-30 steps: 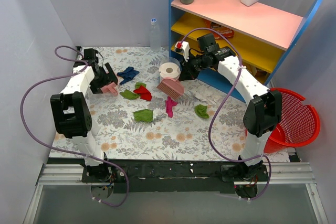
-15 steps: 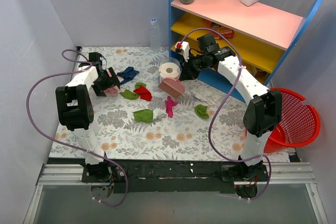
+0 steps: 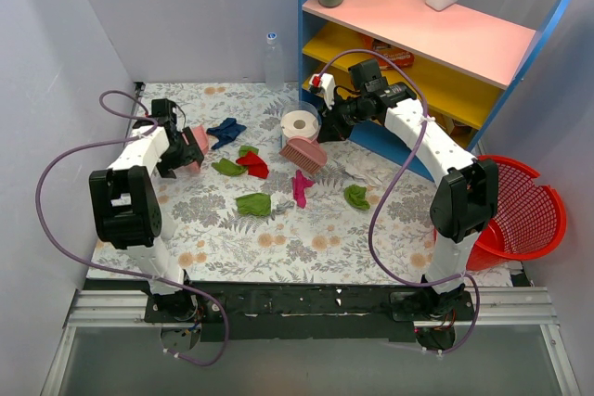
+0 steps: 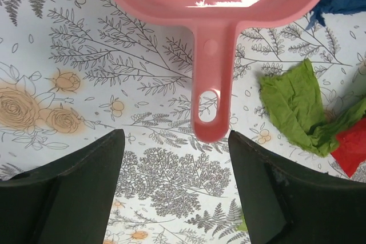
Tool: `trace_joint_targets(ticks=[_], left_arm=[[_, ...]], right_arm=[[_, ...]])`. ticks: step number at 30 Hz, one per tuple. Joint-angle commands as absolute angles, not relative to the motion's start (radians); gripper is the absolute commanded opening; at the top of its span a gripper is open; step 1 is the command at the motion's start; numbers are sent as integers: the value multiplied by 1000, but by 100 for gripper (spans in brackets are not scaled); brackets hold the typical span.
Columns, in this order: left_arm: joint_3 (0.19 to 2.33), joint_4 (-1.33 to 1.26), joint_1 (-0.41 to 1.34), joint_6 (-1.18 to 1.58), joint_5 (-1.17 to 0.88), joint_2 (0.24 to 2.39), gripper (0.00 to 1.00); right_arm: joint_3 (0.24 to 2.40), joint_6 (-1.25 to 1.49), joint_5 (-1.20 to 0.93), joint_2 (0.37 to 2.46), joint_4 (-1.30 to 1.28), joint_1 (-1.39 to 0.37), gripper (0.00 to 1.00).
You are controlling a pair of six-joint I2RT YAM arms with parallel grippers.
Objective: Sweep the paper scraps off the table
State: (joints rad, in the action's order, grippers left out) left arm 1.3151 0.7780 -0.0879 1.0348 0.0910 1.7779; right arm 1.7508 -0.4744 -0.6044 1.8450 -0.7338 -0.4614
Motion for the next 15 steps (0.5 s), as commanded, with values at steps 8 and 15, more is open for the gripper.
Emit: trace_joint_targets(ticks=[8,15], left_arm=[[1301,712,-87,942,72,1739,69],[1319,703,-68,934,40,1766,66]], right_arm=[[1790,-480,-646,1859,-727,-465,1],[1770,-486,-646,1845,-729,-466,1]])
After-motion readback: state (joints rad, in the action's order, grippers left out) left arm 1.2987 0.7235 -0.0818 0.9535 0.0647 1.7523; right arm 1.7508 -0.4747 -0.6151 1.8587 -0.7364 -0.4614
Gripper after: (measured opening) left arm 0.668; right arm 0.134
